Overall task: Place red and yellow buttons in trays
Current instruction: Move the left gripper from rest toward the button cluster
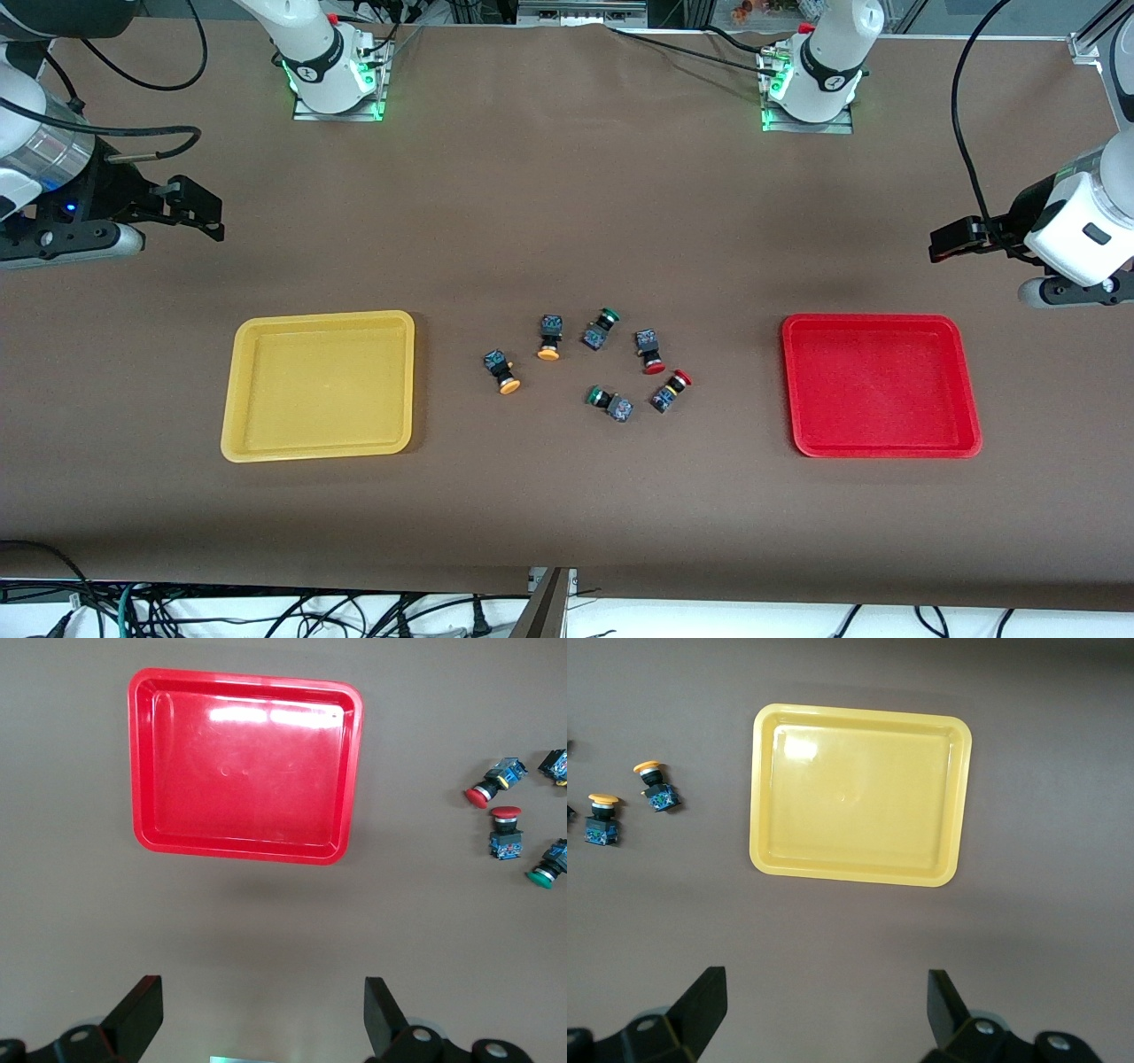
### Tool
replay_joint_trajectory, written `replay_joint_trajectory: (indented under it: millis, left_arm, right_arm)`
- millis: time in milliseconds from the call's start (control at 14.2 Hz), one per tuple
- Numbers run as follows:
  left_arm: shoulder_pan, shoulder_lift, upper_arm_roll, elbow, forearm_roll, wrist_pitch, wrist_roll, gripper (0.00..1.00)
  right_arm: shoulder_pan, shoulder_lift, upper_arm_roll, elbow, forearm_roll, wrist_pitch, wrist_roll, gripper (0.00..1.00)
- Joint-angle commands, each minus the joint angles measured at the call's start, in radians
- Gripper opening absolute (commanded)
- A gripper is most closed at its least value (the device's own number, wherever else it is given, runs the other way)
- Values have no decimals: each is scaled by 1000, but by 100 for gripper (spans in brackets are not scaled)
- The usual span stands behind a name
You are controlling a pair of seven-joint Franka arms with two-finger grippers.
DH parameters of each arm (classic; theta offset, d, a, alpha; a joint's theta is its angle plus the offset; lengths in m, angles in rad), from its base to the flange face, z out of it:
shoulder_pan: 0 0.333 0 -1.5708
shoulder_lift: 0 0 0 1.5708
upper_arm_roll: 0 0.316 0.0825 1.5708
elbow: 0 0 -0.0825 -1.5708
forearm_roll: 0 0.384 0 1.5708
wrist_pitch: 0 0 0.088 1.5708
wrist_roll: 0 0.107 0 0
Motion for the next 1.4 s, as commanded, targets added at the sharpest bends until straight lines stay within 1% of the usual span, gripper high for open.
replay_joint_trajectory:
  millis: [0, 632, 842, 982, 1123, 1333]
  left_arm:
    - [0, 20, -4, 37, 13, -8, 2, 100]
    - [-9, 34, -4, 43, 18, -5, 7, 100]
    - [-11, 78, -10, 43, -5, 22, 7, 100]
    - [-23, 112, -13, 39, -16, 80, -2, 100]
    - [-69, 164, -16, 24, -21, 130, -18, 100]
    - [-201, 239, -16, 22, -24, 198, -233, 100]
  right_arm:
    - [-1, 3, -1, 15, 21, 0, -5, 100]
    - [2, 3, -1, 15, 19, 13, -3, 100]
    - [2, 3, -1, 15, 21, 13, -3, 100]
    - [2, 3, -1, 15, 19, 13, -5, 100]
    - [2, 3, -1, 15, 19, 13, -3, 100]
    - [2, 3, -1, 15, 19, 13, -5, 100]
